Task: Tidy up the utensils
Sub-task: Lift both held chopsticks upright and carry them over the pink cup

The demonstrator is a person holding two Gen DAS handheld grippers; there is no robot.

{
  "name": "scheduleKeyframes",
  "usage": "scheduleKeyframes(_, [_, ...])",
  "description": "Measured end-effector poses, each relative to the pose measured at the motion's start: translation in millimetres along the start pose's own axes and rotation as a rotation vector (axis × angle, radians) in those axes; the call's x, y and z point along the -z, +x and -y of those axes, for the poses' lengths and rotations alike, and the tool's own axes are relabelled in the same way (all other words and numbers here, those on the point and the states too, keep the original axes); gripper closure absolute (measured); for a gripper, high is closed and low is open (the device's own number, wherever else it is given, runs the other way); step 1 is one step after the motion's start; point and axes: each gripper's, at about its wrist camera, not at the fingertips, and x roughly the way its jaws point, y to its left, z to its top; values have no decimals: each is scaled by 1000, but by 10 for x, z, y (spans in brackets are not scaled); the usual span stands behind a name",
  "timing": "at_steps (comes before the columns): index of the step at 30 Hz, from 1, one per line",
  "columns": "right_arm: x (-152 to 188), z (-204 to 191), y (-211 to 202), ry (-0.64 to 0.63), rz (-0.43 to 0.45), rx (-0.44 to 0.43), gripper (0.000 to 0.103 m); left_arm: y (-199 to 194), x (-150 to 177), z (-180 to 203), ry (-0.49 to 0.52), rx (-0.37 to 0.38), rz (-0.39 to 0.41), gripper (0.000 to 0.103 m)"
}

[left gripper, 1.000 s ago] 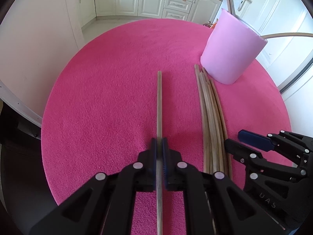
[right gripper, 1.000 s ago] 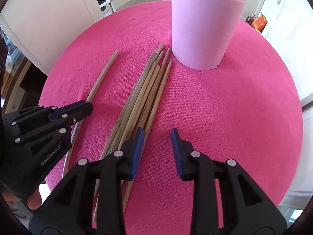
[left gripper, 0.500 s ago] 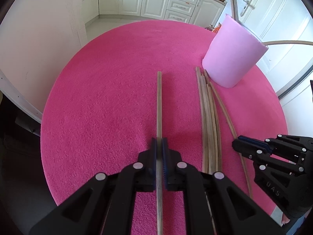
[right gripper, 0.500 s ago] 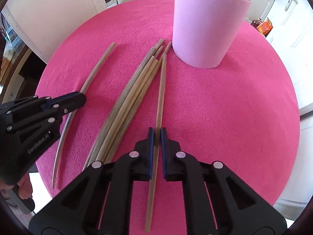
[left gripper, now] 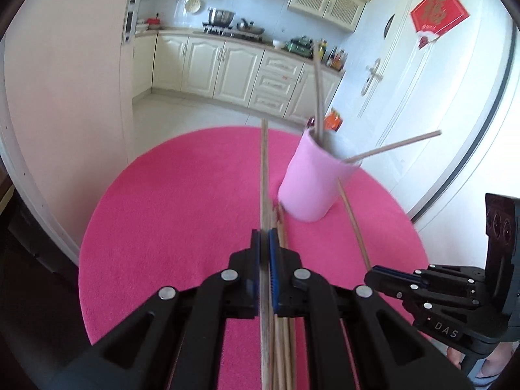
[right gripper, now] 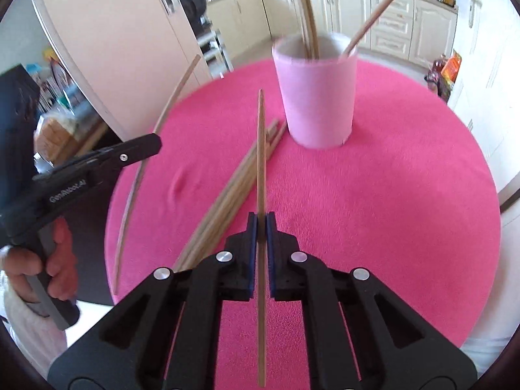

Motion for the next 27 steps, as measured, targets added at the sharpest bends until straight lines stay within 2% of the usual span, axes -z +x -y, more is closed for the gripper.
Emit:
scheduleKeyframes(4, [-60,22,-358,-5,194,-35,97,-175,-66,202,20,71,179,97])
scheduleKeyframes(9, [-99,164,-831,0,493,-72,97,-307,-170,431,55,92,362,97])
scheduleKeyframes(14, [-249,625,-1129,53,718,-72,97,-335,-370,684,80,108,525,97])
scheduleKeyframes(20, [-522,1087,-1017,124,859,-47,97,-223,-651,898,97,117,679,97])
scheduleKeyframes(23, [-691,1298,-831,156,877,-68,97,-90,-810,952,95,111,725,97])
scheduleKeyframes(27, [-951,1444,-477,181,873,-130,97,126,-950,950,90,100,744,97])
